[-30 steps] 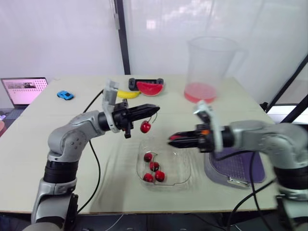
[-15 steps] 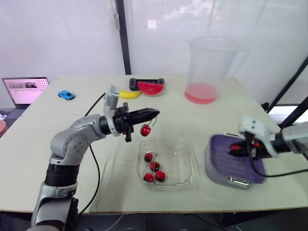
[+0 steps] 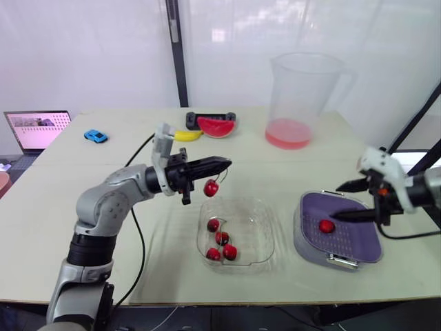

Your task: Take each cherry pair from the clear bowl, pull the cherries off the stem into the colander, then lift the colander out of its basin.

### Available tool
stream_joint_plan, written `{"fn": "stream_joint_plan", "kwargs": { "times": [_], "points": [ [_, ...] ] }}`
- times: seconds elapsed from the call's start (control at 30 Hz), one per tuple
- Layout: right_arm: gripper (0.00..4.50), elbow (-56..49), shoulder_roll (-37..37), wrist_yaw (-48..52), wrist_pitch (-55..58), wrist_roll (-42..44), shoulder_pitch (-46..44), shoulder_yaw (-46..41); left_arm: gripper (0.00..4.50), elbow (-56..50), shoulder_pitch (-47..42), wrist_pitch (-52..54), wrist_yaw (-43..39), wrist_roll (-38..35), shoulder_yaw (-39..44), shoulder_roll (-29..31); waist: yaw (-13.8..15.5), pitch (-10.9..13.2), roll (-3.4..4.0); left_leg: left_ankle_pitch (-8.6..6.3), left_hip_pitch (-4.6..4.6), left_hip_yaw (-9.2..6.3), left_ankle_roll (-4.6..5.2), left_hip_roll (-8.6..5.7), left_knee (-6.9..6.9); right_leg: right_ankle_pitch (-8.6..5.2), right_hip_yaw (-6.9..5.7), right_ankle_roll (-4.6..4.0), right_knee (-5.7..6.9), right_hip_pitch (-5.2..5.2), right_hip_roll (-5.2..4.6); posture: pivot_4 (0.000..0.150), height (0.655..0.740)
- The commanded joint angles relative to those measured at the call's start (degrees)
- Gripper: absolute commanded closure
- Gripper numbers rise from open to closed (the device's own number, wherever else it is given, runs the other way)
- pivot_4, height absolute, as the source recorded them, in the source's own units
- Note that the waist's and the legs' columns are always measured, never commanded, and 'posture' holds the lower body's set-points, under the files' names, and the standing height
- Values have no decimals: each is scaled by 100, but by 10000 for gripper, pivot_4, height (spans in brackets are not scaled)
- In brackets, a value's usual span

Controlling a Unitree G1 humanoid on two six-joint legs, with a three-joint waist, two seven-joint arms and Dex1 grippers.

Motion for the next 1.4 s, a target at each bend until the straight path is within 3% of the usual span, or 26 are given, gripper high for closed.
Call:
{"fn": "stream_joint_plan", "kwargs": {
  "times": [0.03,0.23,0.47,0.67,0.77,0.87,1.2,1.3,1.4],
  "points": [
    [264,-662,761,-359,866,1177,-524,-325,45000,-46,-226,-73,9,-104,85,-102,-26,0,-2,0,1,-1,0,1,1,0,-1,0,-1,2,1,1500,7400],
    [264,-1467,2974,-2102,1693,2042,-1098,-21,45000,-69,-323,-87,85,-71,-40,-398,-10,-1,-5,1,1,-7,-2,4,-2,1,-2,-1,4,-2,3,1500,7400],
    [264,-1418,4375,-3098,1850,2446,-1322,120,45000,-165,-259,-84,195,-53,-55,-475,-10,-1,-6,8,-21,-16,-14,-3,20,4,-11,4,5,-9,-6,1500,7400],
    [264,-1226,4845,-3567,1857,2478,-1432,212,45000,-218,-253,-95,250,-54,-56,-510,-27,-1,-6,8,-20,-19,-12,-4,13,4,-14,4,12,-16,-3,1500,7400],
    [8927,-1173,4989,-3677,1868,2505,-1483,254,45000,-221,-254,-126,290,-57,-42,-556,-29,-1,-6,6,-20,-20,-9,-5,12,4,-14,4,14,-18,-1,1500,7400],
    [22972,-1169,5026,-3719,1832,2487,-1499,289,45000,-217,-250,-110,316,-69,-42,-580,-35,-1,-6,6,-20,-19,-9,-5,13,4,-14,4,14,-17,-2,1500,7400],
    [22972,-1190,5061,-3811,1815,2561,-1477,270,45000,-219,-216,-123,364,-66,-41,-609,-37,-1,-5,6,-20,-19,-9,-7,12,4,-15,4,15,-18,-1,1500,7400],
    [34436,-1190,5020,-3780,1785,2529,-1471,299,45000,-199,-230,-135,357,-57,-43,-612,-38,-1,-6,6,-20,-19,-9,-7,12,4,-15,4,15,-18,-1,1500,7400],
    [35279,-1246,4997,-3723,1771,2543,-1450,327,45000,-209,-226,-124,364,-71,-30,-614,-38,-1,-6,6,-20,-19,-9,-7,12,4,-14,4,15,-18,-1,1500,7400]
  ]
}}
